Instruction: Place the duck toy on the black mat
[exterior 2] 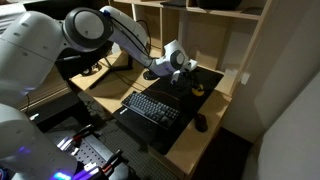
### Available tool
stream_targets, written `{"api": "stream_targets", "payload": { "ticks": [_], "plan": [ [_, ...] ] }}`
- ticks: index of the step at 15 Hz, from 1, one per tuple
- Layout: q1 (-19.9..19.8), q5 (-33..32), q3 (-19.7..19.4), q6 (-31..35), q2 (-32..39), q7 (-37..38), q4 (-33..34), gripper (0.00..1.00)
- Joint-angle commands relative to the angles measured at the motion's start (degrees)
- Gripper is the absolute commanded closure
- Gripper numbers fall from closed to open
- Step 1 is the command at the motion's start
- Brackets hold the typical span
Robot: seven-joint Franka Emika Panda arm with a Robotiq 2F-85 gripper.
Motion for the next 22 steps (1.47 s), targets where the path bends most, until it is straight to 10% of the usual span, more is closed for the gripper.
{"api": "stream_targets", "payload": {
  "ticks": [1, 2, 5, 6, 14, 15, 22],
  "plan": [
    [1.2, 0.5, -1.6, 0.4, 1.8, 2.2, 0.6, 0.93],
    [1.8, 0.6, -2.2, 0.5, 3.0, 3.2, 0.8, 0.73],
    [1.7, 0.7, -2.1, 0.5, 3.1, 3.2, 1.0, 0.73],
    [2.6, 0.4, -3.2, 0.8, 4.5, 5.1, 1.5, 0.93],
    [-0.5, 3.2, 3.6, -2.1, 3.1, -0.1, 0.6, 0.93],
    [-2.1, 3.9, 6.0, -1.7, 2.1, -3.5, -0.1, 0.48],
    [-8.8, 14.7, 15.4, -2.8, -0.1, -17.2, 0.4, 0.06]
  ]
}}
